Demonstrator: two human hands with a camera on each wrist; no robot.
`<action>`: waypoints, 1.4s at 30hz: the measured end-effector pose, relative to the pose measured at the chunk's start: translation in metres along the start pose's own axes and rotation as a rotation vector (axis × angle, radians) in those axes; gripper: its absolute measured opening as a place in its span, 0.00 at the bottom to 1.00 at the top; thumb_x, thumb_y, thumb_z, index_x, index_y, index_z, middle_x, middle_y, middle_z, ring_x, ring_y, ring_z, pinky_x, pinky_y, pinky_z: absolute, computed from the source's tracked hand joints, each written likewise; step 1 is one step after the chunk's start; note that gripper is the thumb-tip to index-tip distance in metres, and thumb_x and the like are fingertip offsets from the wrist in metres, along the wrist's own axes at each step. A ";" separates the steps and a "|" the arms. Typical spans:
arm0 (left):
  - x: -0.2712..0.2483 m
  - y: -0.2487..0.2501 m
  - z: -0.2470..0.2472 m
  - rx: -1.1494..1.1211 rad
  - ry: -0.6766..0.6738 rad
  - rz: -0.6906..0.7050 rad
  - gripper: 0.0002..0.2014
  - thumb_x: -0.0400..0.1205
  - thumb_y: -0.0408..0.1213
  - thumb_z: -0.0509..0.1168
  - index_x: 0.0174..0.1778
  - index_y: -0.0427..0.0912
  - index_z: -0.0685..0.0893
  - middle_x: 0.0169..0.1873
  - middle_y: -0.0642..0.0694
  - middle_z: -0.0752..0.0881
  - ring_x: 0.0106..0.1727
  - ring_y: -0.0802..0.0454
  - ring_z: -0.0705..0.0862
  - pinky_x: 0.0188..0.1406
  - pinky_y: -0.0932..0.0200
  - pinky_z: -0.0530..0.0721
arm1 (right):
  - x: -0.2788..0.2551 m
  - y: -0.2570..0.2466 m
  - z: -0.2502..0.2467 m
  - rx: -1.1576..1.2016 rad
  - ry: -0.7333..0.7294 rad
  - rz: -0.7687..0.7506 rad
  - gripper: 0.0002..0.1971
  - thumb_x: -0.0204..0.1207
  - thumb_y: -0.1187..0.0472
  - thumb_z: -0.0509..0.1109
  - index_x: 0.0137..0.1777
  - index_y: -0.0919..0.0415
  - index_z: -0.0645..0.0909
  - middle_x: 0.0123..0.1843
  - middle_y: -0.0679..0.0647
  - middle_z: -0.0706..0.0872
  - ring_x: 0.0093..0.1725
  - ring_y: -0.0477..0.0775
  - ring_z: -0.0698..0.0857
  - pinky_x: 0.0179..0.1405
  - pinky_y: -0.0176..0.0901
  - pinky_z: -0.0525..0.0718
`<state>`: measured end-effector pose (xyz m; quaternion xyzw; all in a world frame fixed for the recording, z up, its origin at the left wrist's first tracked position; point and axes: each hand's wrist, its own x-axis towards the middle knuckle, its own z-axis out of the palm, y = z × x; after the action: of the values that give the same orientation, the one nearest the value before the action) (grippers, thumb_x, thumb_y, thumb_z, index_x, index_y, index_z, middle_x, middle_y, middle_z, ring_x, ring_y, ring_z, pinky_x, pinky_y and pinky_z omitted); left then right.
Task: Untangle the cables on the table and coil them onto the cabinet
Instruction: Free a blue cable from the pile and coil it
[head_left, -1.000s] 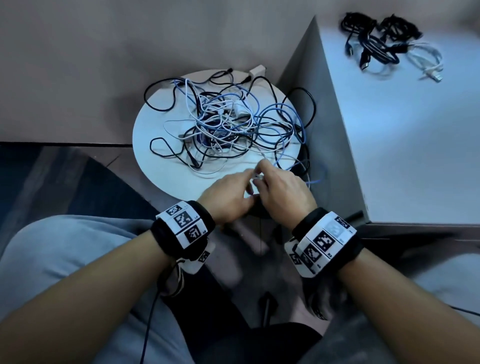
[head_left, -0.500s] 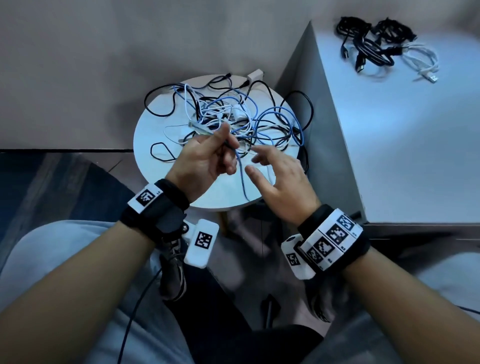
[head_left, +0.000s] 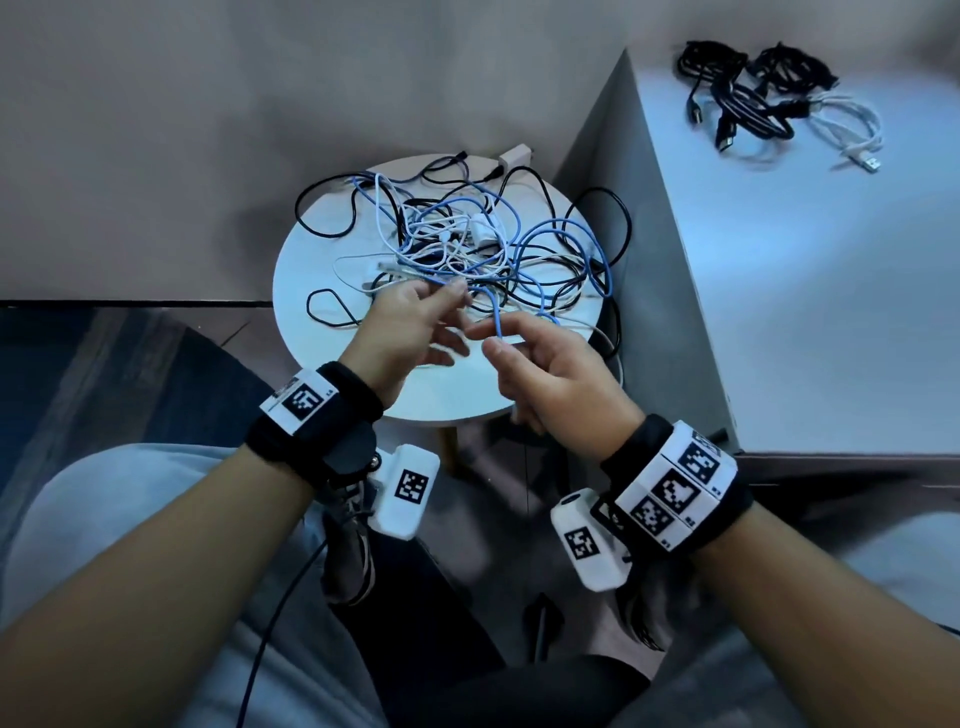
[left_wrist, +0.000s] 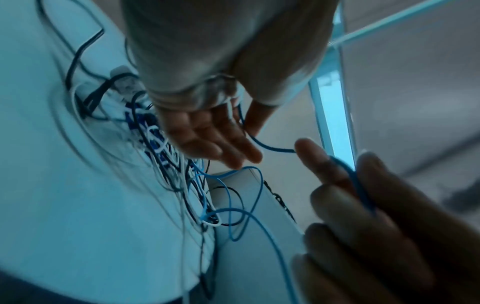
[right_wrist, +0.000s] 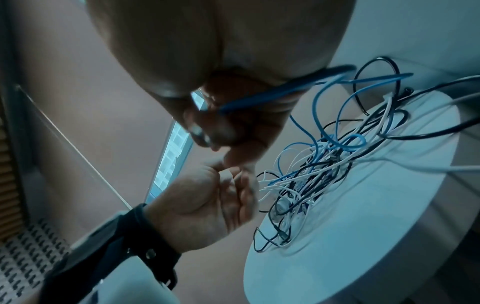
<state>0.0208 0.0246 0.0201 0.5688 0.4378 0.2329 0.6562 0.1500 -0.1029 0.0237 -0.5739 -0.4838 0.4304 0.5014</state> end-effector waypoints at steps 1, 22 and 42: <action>-0.001 -0.002 0.000 0.194 0.024 0.021 0.17 0.89 0.48 0.64 0.42 0.38 0.84 0.24 0.48 0.86 0.25 0.52 0.83 0.28 0.58 0.78 | 0.002 0.003 -0.002 -0.105 0.046 -0.020 0.10 0.86 0.54 0.64 0.55 0.58 0.85 0.26 0.47 0.72 0.25 0.46 0.72 0.25 0.45 0.73; -0.010 -0.013 0.020 0.090 -0.197 0.176 0.17 0.93 0.46 0.53 0.47 0.37 0.77 0.24 0.48 0.64 0.20 0.53 0.60 0.18 0.61 0.61 | 0.028 0.017 -0.015 -0.304 0.357 -0.051 0.10 0.86 0.52 0.63 0.50 0.53 0.84 0.34 0.51 0.83 0.35 0.50 0.77 0.40 0.52 0.78; -0.003 0.035 -0.037 -0.749 -0.003 0.233 0.19 0.93 0.43 0.46 0.63 0.41 0.81 0.40 0.52 0.90 0.29 0.58 0.79 0.28 0.64 0.77 | 0.025 0.016 0.027 -0.364 -0.034 -0.062 0.12 0.88 0.55 0.63 0.64 0.55 0.84 0.24 0.37 0.74 0.28 0.43 0.72 0.33 0.35 0.69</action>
<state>-0.0053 0.0512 0.0553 0.3362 0.2543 0.4487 0.7880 0.1299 -0.0748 0.0043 -0.6326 -0.5795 0.3296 0.3940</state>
